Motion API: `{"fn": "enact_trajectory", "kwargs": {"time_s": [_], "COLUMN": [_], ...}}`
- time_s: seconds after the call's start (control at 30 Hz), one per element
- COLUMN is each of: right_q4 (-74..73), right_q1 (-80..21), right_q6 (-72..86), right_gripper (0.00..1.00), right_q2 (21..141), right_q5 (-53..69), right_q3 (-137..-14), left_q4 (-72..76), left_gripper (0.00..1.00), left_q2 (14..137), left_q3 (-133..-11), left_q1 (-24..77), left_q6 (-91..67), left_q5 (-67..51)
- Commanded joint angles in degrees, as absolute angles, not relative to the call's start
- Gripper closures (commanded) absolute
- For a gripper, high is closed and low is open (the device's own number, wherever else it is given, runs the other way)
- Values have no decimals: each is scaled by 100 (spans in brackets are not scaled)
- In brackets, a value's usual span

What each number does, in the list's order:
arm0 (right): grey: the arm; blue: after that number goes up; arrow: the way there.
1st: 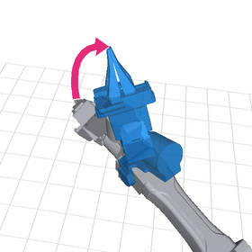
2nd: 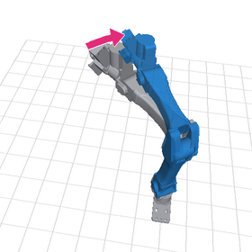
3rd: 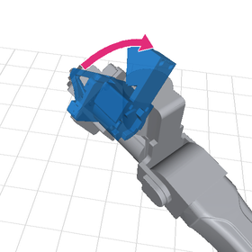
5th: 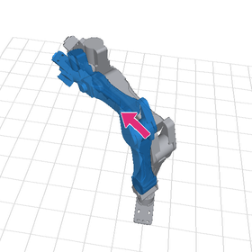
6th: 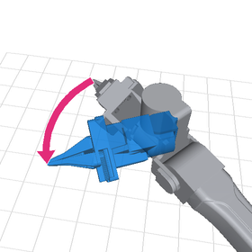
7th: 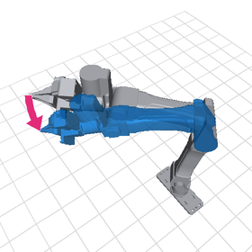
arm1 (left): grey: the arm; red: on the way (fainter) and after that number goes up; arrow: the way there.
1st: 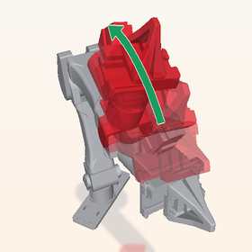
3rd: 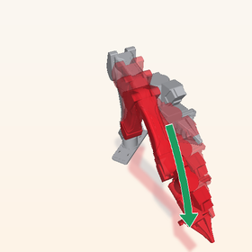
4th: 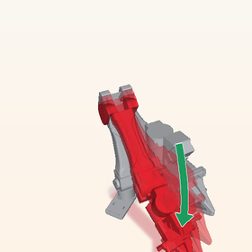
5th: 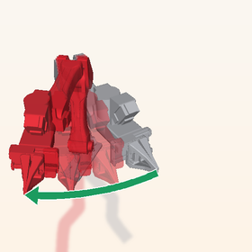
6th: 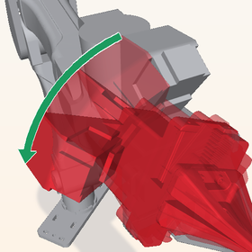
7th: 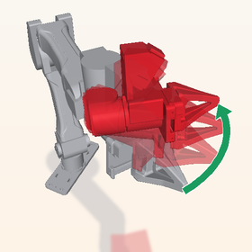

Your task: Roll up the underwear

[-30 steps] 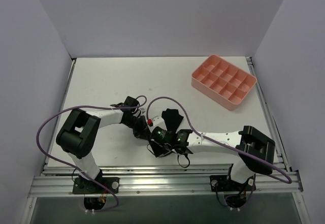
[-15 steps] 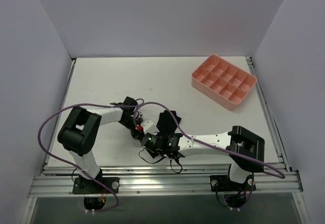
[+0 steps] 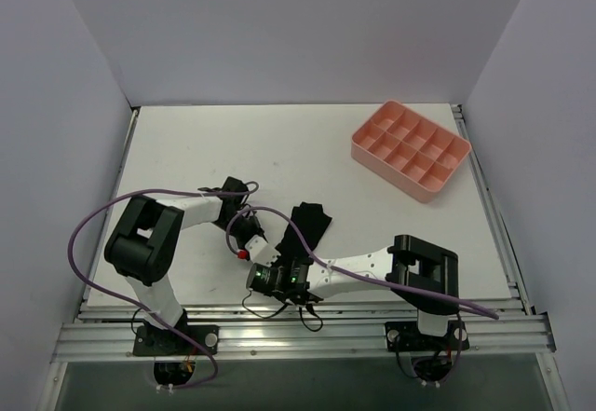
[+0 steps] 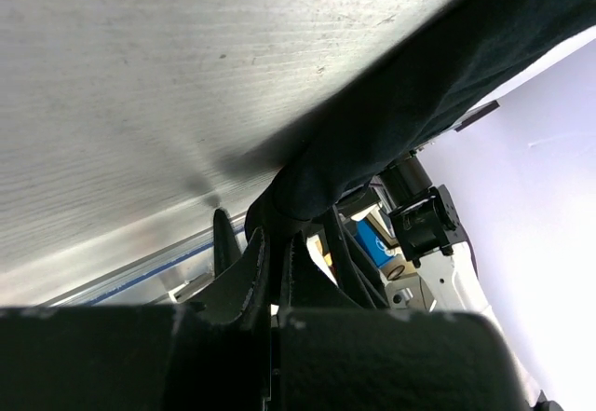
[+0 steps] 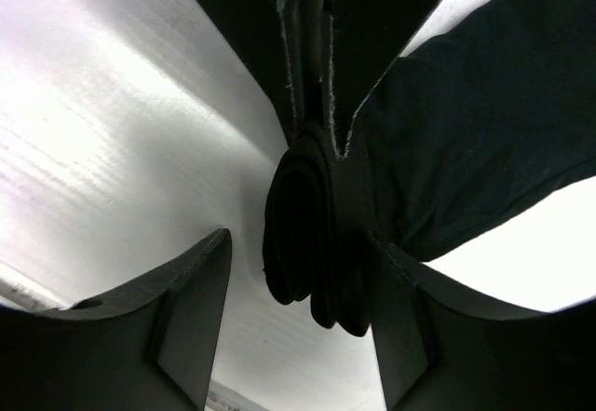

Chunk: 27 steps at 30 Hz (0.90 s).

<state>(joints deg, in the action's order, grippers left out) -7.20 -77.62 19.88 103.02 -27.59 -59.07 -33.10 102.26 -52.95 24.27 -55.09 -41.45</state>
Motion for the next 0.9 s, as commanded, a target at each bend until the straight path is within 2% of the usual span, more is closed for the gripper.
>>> {"fn": "enact_trajectory", "kwargs": {"time_s": [0.0,0.03,0.1,0.2,0.3,0.37,0.43,0.47,0.5,0.6,0.67,0.87], "right_q4": [-1116,-1116,-1090,-941,-949,-879,-774,-747,-712,-545,-413,-413], "right_q1": [-7796,-7813,-7831,-7814,-7787,-7770,-7708,-7656,-7586,-7129,-6735,-5951], "right_q6": [2118,2136,2171,2136,2048,1873,1706,1688,1670,1731,1810,1846], "right_gripper": [50,59,67,85,100,100,100,100,100,100,100,100], "right_q2": [10459,10433,10345,10125,10142,10169,10082,10038,9968,9651,9449,9597], "right_q5": [-3348,-3375,-3358,-3226,-3217,-3051,-2666,-2498,-2270,-1014,-111,1413], "right_q3": [-6108,-6108,-6065,-5933,-5915,-5889,-5880,-5880,-5854,-5731,-5661,-5721], "left_q4": [-3445,-3428,-3366,-3340,-3252,-3278,-3339,-3505,-3629,-4235,-4490,-4194], "left_gripper": [98,98,98,98,98,95,88,82,71,55,51,47], "left_q2": [10292,10292,10292,10283,10309,10318,10283,10231,10187,10081,9994,9879], "left_q3": [-5423,-5388,-5361,-5335,-5265,-5265,-5300,-5352,-5483,-5852,-5967,-5714], "left_q1": [2364,2356,2329,2285,2268,2250,2163,2110,2040,1750,1583,1336], "left_q6": [-5625,-5642,-5660,-5625,-5625,-5573,-5450,-5380,-5161,-4582,-4334,-4122], "left_q5": [-4324,-4359,-4368,-4403,-4544,-4579,-4544,-4483,-4291,-3677,-3403,-3199]}}
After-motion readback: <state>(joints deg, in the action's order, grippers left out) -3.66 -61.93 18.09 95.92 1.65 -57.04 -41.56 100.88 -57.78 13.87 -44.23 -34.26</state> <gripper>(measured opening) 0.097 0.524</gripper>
